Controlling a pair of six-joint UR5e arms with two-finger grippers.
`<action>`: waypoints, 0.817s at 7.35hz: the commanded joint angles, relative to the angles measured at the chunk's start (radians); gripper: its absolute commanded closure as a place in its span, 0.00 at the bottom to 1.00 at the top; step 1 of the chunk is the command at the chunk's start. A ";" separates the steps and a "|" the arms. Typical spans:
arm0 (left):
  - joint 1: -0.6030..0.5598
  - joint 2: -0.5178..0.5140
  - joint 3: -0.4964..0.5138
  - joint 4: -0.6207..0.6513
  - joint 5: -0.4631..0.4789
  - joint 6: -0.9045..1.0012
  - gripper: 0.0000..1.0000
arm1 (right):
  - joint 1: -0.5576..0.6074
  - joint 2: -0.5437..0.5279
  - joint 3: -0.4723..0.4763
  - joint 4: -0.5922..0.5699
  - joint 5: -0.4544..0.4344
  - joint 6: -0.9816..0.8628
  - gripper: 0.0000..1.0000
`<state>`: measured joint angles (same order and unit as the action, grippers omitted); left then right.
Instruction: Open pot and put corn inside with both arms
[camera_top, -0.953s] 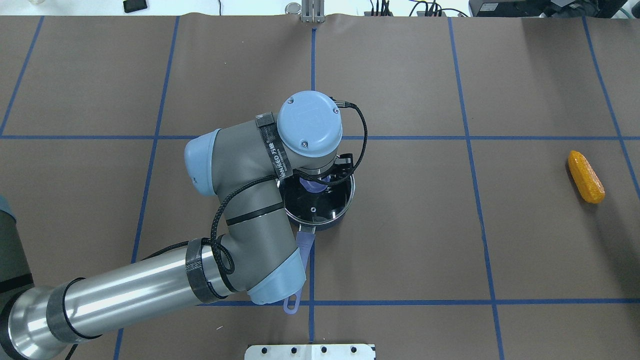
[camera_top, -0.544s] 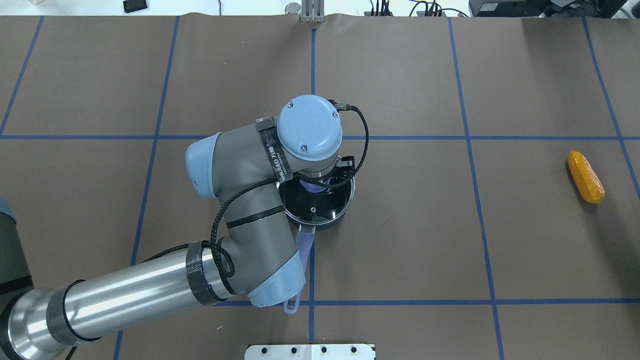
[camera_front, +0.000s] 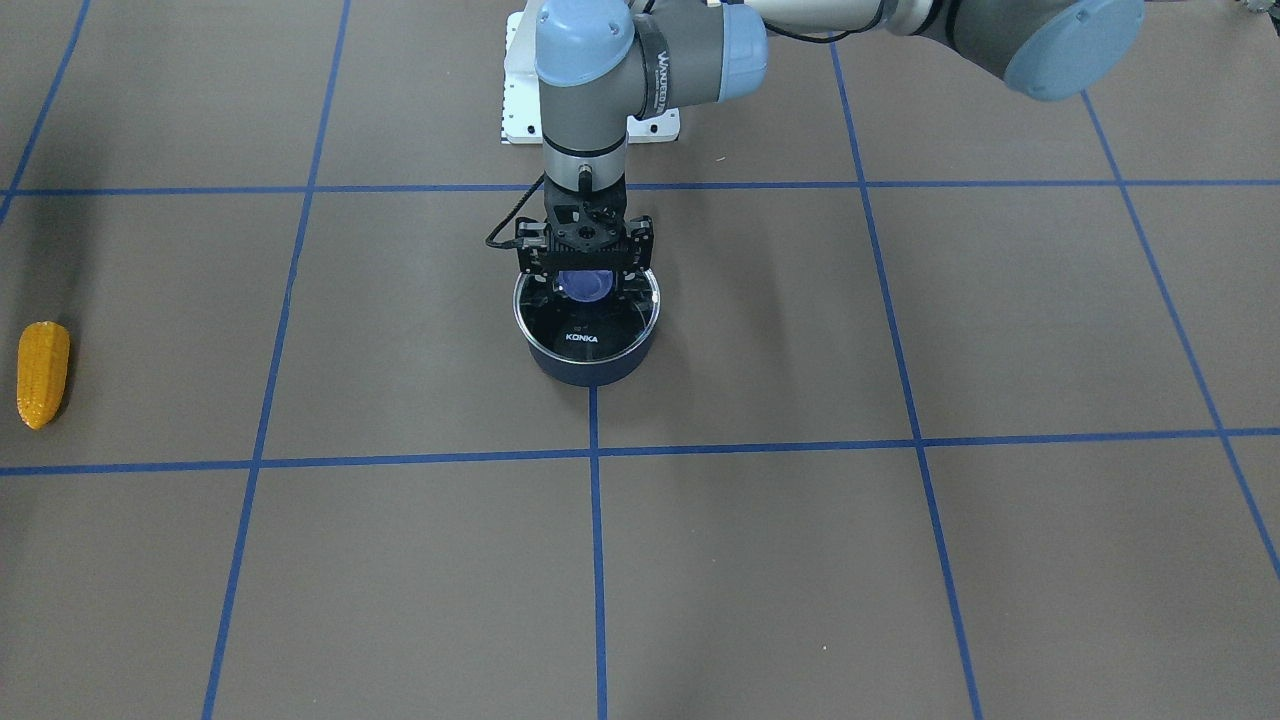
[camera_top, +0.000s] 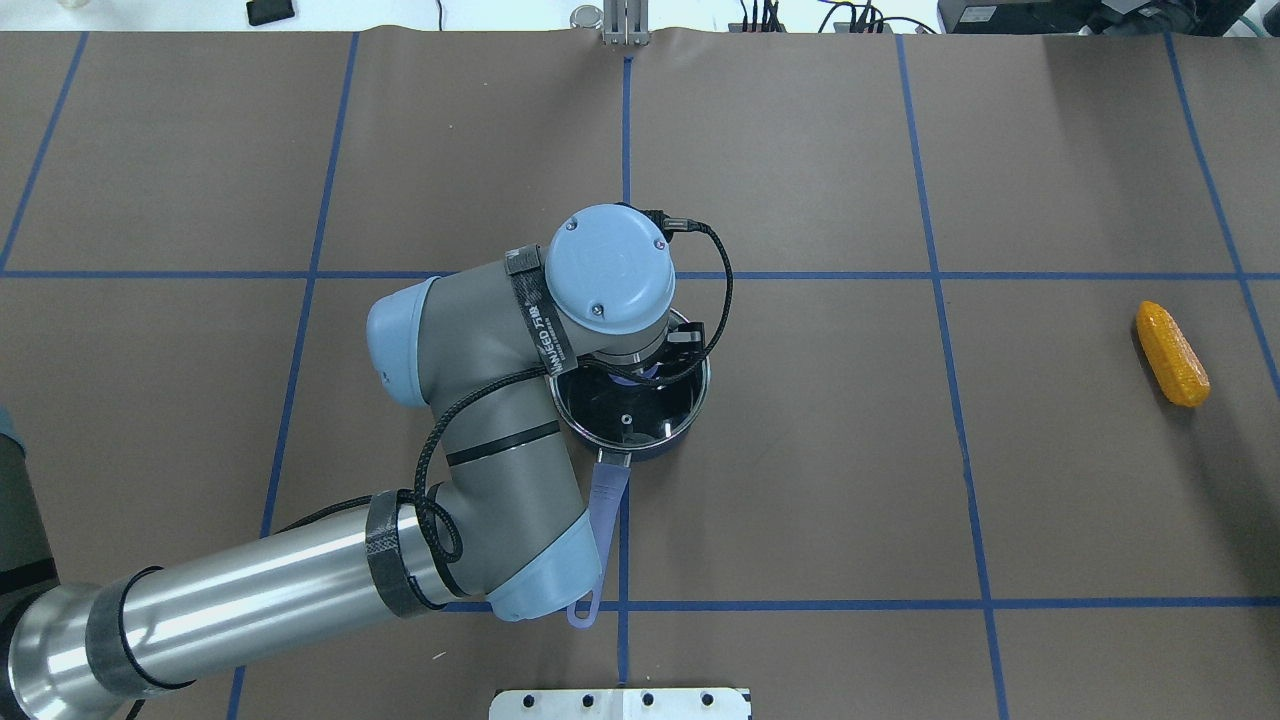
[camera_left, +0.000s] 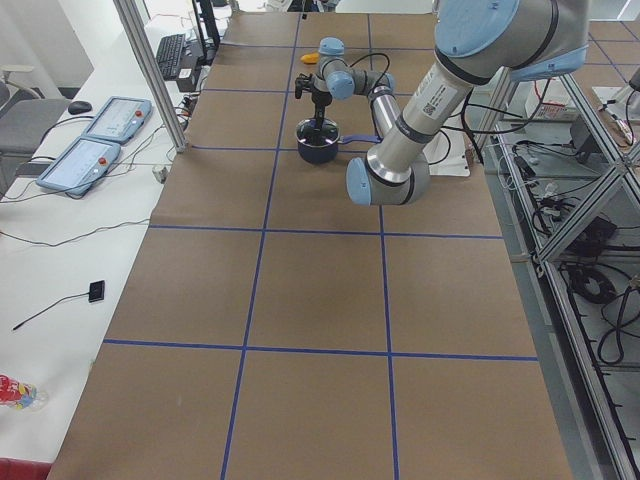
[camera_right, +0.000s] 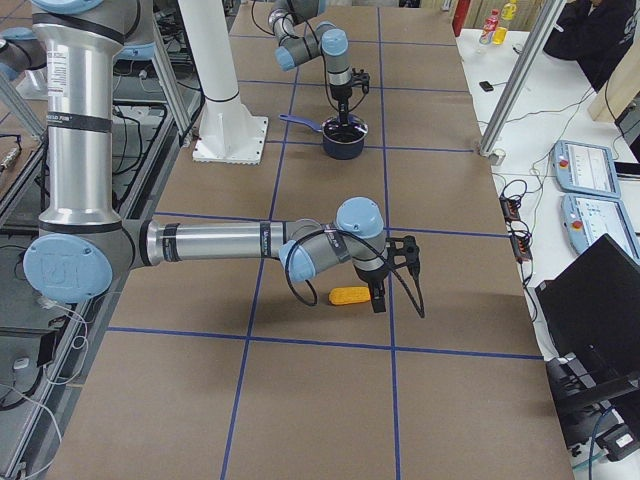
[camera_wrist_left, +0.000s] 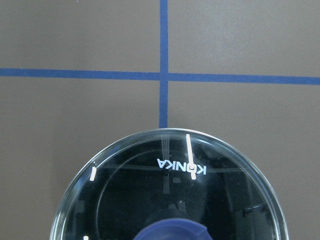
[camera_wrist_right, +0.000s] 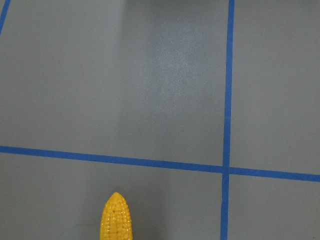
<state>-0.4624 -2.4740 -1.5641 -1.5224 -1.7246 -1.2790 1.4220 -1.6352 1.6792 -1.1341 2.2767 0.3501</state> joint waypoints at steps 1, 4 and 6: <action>0.001 0.001 -0.010 -0.002 -0.003 0.000 0.53 | 0.000 0.000 -0.001 0.001 0.000 0.000 0.00; -0.001 0.003 -0.053 0.008 -0.038 0.000 1.00 | 0.000 -0.002 -0.001 0.001 0.001 0.000 0.00; -0.007 0.027 -0.105 0.013 -0.038 0.004 1.00 | 0.000 -0.002 -0.001 0.001 0.001 0.000 0.00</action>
<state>-0.4659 -2.4651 -1.6326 -1.5127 -1.7612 -1.2784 1.4220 -1.6365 1.6782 -1.1336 2.2780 0.3498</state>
